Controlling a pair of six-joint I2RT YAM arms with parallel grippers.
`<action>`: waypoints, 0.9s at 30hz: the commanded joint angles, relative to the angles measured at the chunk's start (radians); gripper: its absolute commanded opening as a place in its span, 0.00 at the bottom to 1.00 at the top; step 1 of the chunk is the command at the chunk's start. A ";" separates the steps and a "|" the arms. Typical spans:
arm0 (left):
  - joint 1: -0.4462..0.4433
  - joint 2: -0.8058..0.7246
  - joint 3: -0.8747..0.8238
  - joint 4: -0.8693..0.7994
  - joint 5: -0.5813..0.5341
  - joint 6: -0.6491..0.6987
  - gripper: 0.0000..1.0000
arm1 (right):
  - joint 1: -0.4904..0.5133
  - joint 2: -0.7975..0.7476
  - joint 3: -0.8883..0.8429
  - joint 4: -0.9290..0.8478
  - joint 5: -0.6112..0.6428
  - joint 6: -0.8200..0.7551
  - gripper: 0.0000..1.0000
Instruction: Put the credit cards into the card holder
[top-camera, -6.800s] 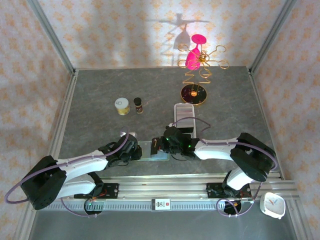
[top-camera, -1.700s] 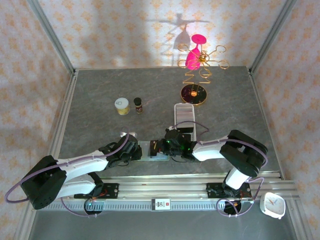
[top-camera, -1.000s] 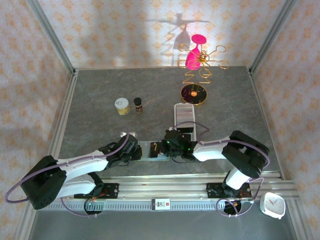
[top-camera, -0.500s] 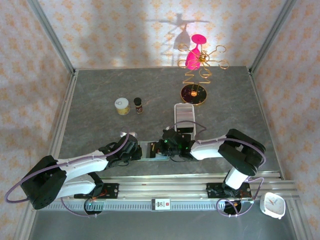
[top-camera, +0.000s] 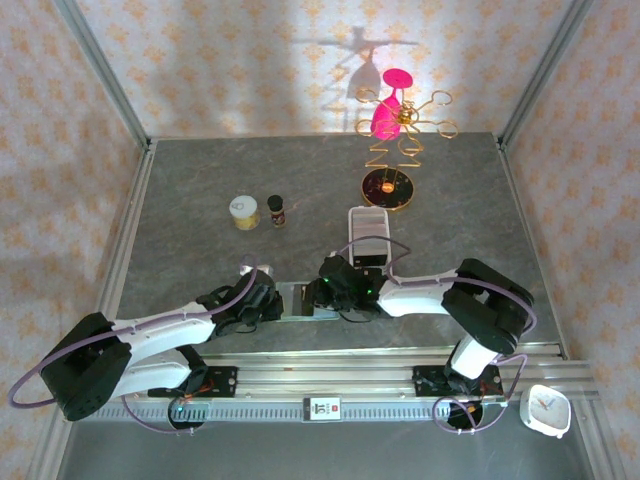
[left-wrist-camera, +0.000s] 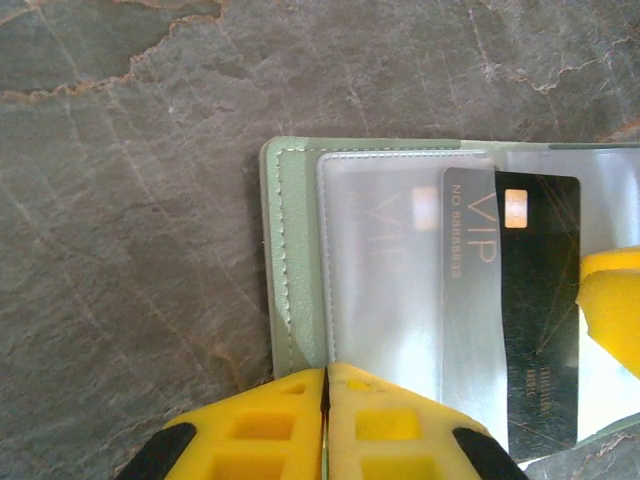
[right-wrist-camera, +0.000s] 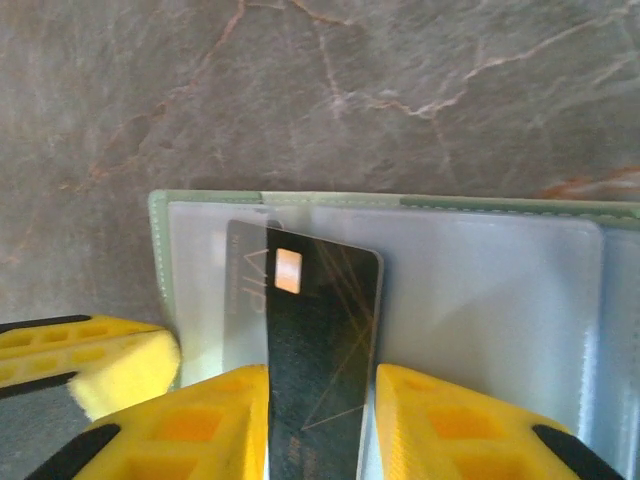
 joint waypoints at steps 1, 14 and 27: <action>-0.011 -0.009 -0.017 -0.032 -0.024 -0.007 0.12 | -0.002 -0.009 0.002 -0.122 0.074 -0.025 0.30; -0.011 -0.010 -0.018 -0.030 -0.027 -0.007 0.12 | 0.011 0.069 0.063 -0.078 0.016 -0.041 0.05; -0.011 -0.096 -0.037 -0.036 -0.072 -0.050 0.45 | 0.032 0.102 0.079 -0.011 -0.016 -0.003 0.03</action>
